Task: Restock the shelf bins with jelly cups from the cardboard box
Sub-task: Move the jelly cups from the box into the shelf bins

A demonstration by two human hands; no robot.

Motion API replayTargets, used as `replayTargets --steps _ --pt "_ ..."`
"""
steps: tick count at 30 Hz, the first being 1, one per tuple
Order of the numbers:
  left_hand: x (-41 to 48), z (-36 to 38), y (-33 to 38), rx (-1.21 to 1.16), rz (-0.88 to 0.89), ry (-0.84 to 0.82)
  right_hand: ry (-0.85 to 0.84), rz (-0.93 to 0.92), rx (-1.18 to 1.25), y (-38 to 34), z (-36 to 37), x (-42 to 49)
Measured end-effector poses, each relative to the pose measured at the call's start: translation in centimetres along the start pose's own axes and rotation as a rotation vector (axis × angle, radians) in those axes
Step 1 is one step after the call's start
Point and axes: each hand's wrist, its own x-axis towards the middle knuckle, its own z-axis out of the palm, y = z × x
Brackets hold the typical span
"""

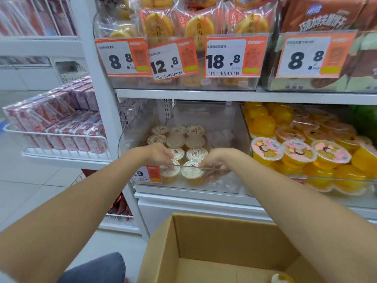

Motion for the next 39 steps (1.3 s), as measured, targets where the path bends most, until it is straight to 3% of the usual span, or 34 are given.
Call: replayTargets --steps 4,7,12,19,21,22,25,28,30,34,39 --pt "0.0 -0.1 -0.1 0.120 -0.018 0.097 0.278 -0.123 -0.128 -0.1 0.6 -0.6" --pt "-0.1 0.0 0.4 0.174 -0.039 0.033 0.412 -0.183 -0.144 0.4 0.7 -0.4" --pt "-0.1 0.3 0.4 -0.025 -0.013 -0.007 0.383 -0.192 -0.027 0.3 0.8 0.0" --pt "0.4 0.7 -0.2 -0.003 0.025 0.086 0.262 -0.276 -0.017 0.2 0.8 1.2" --pt "-0.1 1.0 0.0 -0.044 0.045 0.155 0.331 -0.285 -0.064 0.3 0.8 0.7" --pt "-0.7 1.1 0.2 -0.082 0.070 0.223 0.443 -0.297 -0.124 0.3 0.8 0.0" --pt "-3.0 2.3 1.4 -0.167 0.183 0.456 0.749 -0.556 -0.187 1.0 1.4 -2.5" --pt "-6.0 4.2 3.6 -0.119 0.280 0.515 0.831 -0.868 -0.215 3.6 2.4 -5.8" --pt "-7.7 6.1 4.7 -0.079 0.339 0.507 0.830 -0.940 -0.289 6.6 2.9 -7.0" --pt "-8.7 12.4 5.2 -0.056 0.333 0.287 0.695 -0.786 -0.344 15.2 3.7 -7.2" --pt "-6.6 24.1 2.8 -0.069 0.150 -0.144 0.353 -0.316 -0.417 28.4 4.5 -4.6"
